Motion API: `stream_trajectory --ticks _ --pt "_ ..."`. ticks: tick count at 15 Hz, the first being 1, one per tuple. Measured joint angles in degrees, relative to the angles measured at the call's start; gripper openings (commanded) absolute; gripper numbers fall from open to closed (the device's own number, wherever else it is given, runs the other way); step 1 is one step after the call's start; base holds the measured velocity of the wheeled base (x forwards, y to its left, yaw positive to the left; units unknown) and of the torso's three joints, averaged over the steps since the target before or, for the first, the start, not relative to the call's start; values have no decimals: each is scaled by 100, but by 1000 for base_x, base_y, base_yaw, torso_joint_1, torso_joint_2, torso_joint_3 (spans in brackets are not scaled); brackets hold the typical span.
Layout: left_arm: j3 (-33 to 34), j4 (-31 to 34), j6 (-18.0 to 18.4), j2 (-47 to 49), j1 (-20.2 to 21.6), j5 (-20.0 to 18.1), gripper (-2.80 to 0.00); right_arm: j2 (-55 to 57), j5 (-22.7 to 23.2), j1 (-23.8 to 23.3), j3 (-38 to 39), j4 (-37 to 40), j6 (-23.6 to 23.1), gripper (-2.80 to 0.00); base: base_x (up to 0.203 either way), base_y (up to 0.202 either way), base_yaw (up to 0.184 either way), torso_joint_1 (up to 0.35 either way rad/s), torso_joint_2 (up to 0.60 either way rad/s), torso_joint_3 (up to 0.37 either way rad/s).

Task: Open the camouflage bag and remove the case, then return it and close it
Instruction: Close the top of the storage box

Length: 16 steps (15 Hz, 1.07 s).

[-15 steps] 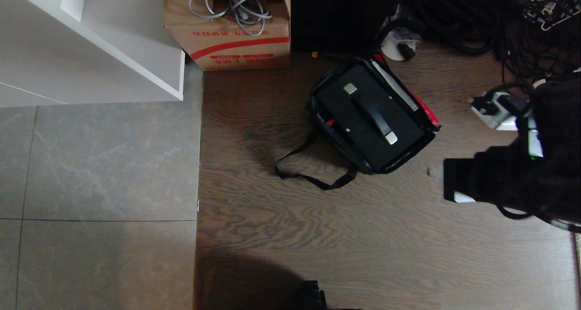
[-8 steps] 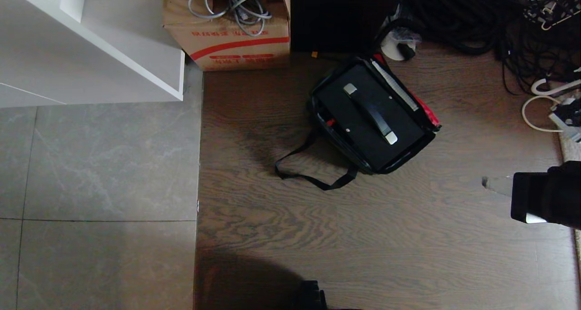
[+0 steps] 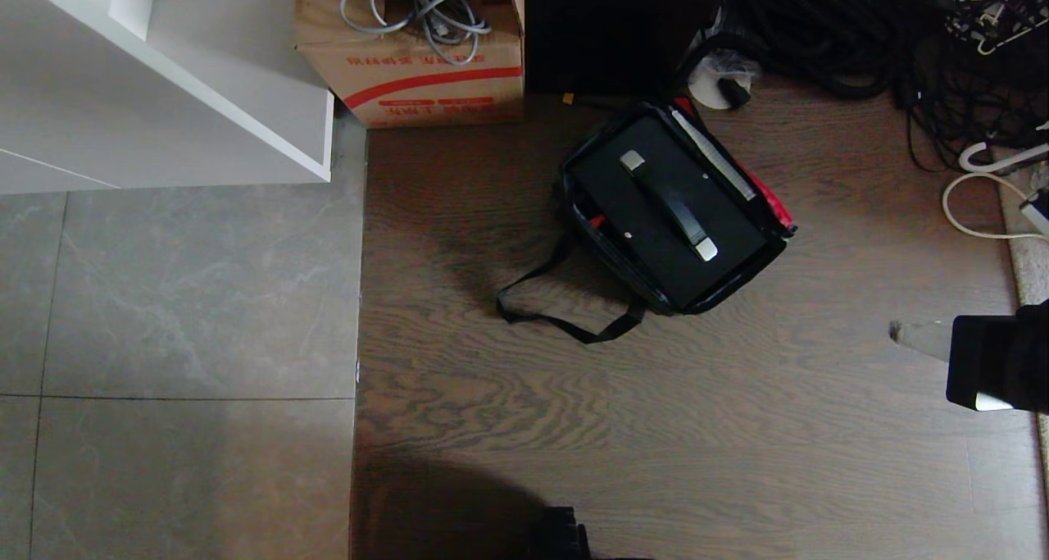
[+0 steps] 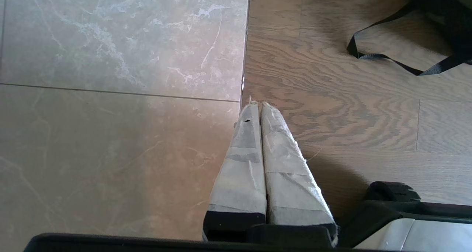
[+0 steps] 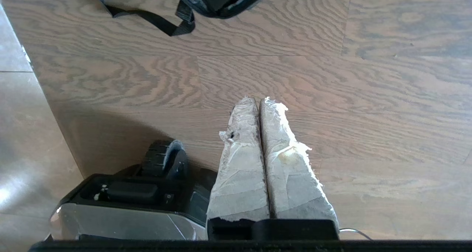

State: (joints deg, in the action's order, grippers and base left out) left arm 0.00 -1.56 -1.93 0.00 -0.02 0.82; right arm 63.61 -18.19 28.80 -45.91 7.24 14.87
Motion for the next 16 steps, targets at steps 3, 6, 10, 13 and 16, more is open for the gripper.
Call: stream_trajectory --ticks 3,6,10,13,16 --pt "0 0 2 0 0 0 -280 -11 20 -6 -12 17 0 -280 0 0 0 0 0 0" --pt "0 5 -16 0 1 10 -280 -22 30 -3 -23 17 0 -280 4 -19 1 2 0 0" --pt "0 18 -5 0 2 12 -280 -28 28 -6 -50 24 0 -280 2 -149 2 3 3 0" --pt "0 2 -18 0 0 12 -280 -35 26 -6 -56 30 0 -280 0 -86 -1 2 0 3" --pt "0 2 -20 0 -4 6 -280 -39 28 -6 -56 17 0 -280 0 0 0 0 0 0"
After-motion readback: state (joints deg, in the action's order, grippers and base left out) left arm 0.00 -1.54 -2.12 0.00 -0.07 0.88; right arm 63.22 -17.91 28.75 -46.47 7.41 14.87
